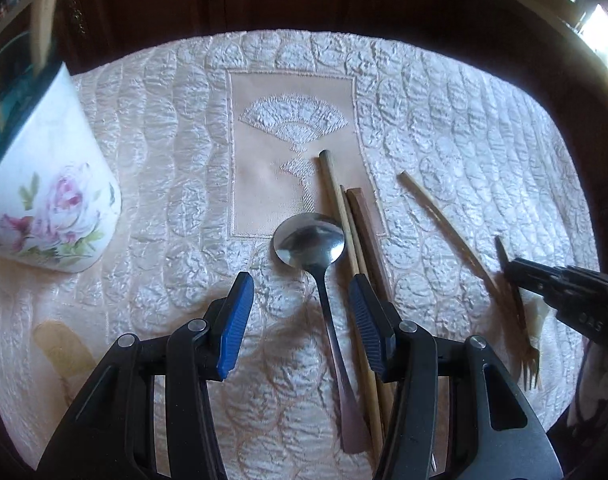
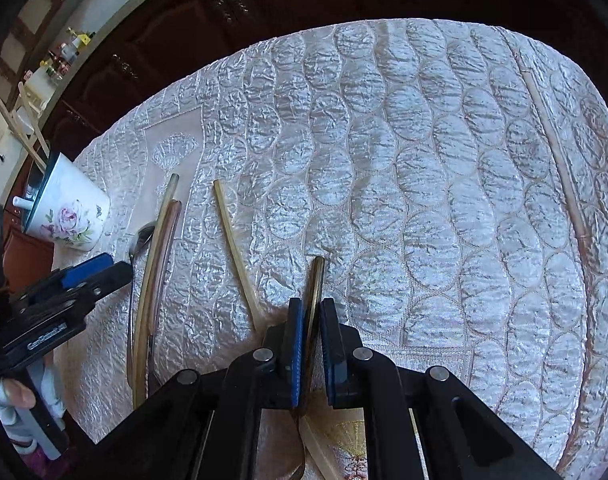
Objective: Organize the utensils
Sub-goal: 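Hold the fork in the right gripper while the left gripper closes on the steel spoon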
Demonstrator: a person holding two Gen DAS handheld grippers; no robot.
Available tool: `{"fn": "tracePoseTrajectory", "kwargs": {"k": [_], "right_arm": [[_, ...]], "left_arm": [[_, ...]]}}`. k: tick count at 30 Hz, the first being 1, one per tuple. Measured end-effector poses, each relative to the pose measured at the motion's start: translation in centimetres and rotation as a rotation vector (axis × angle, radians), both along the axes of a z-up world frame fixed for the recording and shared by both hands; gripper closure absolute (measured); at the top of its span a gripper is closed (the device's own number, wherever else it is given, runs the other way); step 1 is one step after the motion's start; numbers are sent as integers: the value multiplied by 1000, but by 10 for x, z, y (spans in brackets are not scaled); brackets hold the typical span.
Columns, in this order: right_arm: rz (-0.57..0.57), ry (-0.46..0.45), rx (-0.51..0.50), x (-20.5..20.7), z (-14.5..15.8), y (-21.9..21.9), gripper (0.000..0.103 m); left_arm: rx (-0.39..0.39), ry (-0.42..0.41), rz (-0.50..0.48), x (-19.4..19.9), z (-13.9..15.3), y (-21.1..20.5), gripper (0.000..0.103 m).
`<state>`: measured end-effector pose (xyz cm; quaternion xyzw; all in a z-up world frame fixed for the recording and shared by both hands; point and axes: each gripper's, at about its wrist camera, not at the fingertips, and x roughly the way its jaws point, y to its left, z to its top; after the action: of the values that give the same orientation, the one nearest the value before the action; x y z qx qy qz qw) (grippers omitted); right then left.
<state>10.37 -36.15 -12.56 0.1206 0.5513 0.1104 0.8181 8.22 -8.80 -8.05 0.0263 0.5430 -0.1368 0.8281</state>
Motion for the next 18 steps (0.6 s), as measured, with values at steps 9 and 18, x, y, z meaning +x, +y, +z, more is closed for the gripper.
{"fn": "tracePoseTrajectory", "kwargs": {"k": [9,18], "right_arm": [[15,2,-14,-1,-3,18,93],[22,-11,-22,1,1,20,87]], "left_arm": [[-116,61,139,10,-6,40,60],[-114,51,228,-3,-2,78,60]]}}
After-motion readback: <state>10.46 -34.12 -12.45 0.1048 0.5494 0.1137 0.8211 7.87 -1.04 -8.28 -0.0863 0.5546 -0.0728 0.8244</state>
